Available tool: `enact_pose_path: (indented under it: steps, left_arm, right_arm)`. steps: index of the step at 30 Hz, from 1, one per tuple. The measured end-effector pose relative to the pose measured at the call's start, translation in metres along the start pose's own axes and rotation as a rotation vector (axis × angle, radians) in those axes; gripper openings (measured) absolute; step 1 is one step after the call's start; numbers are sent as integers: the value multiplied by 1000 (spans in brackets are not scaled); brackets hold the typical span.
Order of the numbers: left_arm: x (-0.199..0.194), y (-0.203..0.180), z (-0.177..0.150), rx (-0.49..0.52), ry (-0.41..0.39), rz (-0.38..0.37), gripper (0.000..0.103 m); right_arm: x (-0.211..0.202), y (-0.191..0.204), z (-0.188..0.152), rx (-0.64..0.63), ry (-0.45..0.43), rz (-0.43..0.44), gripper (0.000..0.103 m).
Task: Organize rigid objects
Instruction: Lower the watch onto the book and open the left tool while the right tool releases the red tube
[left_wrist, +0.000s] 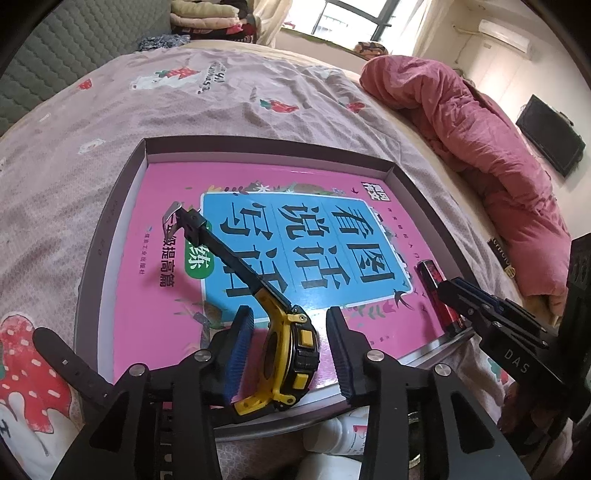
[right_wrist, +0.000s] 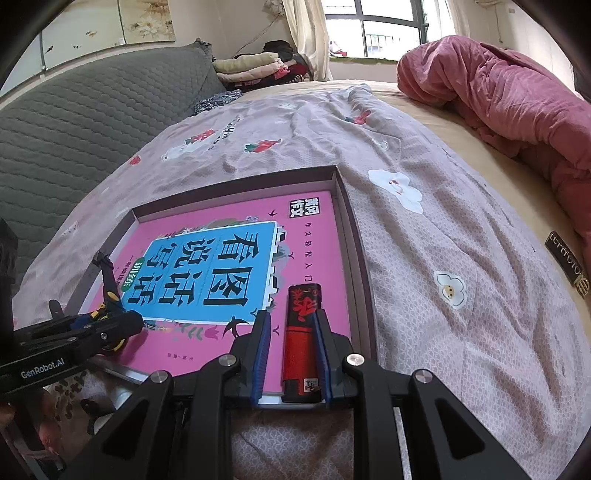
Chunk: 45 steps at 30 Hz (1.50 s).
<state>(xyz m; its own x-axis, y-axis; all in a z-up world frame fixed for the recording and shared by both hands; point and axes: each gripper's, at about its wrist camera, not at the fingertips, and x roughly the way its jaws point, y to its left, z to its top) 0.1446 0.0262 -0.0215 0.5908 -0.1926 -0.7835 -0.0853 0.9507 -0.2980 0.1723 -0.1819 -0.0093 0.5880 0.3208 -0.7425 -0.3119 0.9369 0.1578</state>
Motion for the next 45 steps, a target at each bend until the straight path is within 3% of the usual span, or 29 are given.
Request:
enact_pose_path:
  steps: [8, 18, 31, 38, 45]
  left_arm:
    - [-2, 1, 2, 9, -11, 18, 50]
    - [-11, 2, 4, 20, -50, 45, 55]
    - [-14, 0, 6, 54, -88, 82, 69]
    - [-19, -5, 9, 82, -129, 80, 70]
    - [-34, 6, 14, 23, -181, 70, 71]
  right_arm:
    - [0, 1, 0, -6, -2, -1, 25]
    - [-1, 2, -1, -23, -12, -12, 34]
    - [-4, -2, 0, -11, -18, -11, 35]
    - [-5, -1, 0, -11, -19, -7, 35]
    - [-4, -1, 0, -13, -21, -6, 35]
